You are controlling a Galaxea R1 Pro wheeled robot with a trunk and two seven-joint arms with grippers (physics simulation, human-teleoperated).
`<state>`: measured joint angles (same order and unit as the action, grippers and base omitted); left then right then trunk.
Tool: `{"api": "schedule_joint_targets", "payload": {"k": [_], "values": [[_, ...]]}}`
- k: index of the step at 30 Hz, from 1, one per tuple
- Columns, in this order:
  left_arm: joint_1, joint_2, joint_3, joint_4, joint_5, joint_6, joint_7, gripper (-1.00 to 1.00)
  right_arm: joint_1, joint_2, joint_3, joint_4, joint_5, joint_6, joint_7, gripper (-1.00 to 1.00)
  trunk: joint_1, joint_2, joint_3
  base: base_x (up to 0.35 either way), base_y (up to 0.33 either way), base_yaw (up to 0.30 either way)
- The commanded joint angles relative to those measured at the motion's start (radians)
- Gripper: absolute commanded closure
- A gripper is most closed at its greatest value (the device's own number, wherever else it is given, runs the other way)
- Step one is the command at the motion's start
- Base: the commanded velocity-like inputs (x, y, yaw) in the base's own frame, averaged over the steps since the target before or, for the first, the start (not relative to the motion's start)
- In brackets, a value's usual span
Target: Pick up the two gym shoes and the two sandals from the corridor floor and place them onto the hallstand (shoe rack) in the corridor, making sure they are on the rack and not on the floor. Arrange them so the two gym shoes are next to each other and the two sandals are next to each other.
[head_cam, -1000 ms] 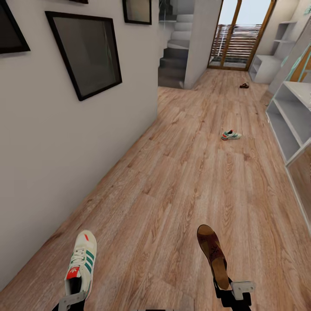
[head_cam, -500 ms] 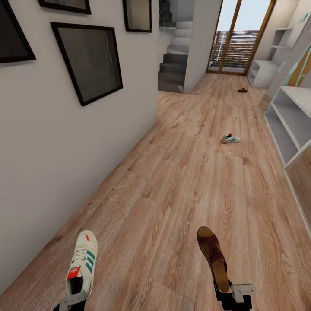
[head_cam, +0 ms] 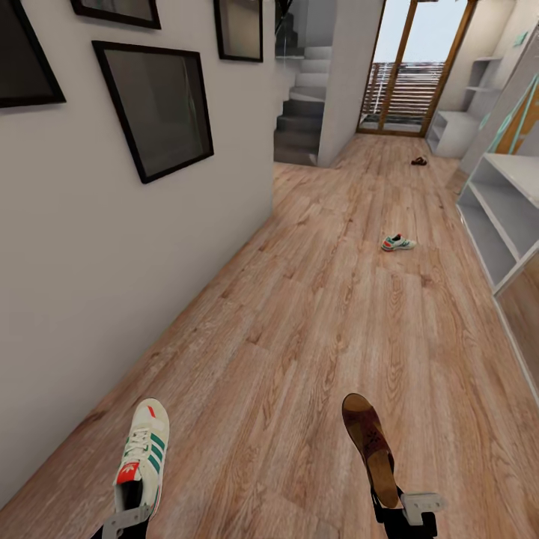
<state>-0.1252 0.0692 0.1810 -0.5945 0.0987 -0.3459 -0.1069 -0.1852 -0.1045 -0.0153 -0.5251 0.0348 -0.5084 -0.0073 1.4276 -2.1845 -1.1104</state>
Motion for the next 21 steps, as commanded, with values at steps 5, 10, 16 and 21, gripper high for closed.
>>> {"api": "schedule_joint_targets", "payload": {"k": [5,10,16,21], "values": [[-0.001,0.000,0.002,0.001,0.010,-0.001,-0.011,1.00,0.000,0.000,-0.002,0.000,0.000,-0.002,0.001,1.00,0.019,-0.035,-0.009,0.000,0.000,-0.005],[-0.001,-0.001,0.002,0.001,0.010,-0.001,-0.011,1.00,0.000,0.000,-0.002,0.000,-0.001,-0.002,0.001,1.00,0.038,-0.070,-0.016,0.000,0.000,-0.051],[-0.001,-0.002,0.002,0.002,0.010,-0.001,-0.011,1.00,0.000,0.000,-0.002,0.000,-0.001,-0.002,0.001,1.00,0.061,-0.112,-0.026,0.000,0.000,-0.064],[-0.001,-0.002,0.002,0.002,0.010,-0.001,-0.011,1.00,0.000,0.000,-0.002,0.000,-0.001,-0.002,0.001,1.00,0.080,-0.147,-0.034,0.000,0.000,-0.066]]}}
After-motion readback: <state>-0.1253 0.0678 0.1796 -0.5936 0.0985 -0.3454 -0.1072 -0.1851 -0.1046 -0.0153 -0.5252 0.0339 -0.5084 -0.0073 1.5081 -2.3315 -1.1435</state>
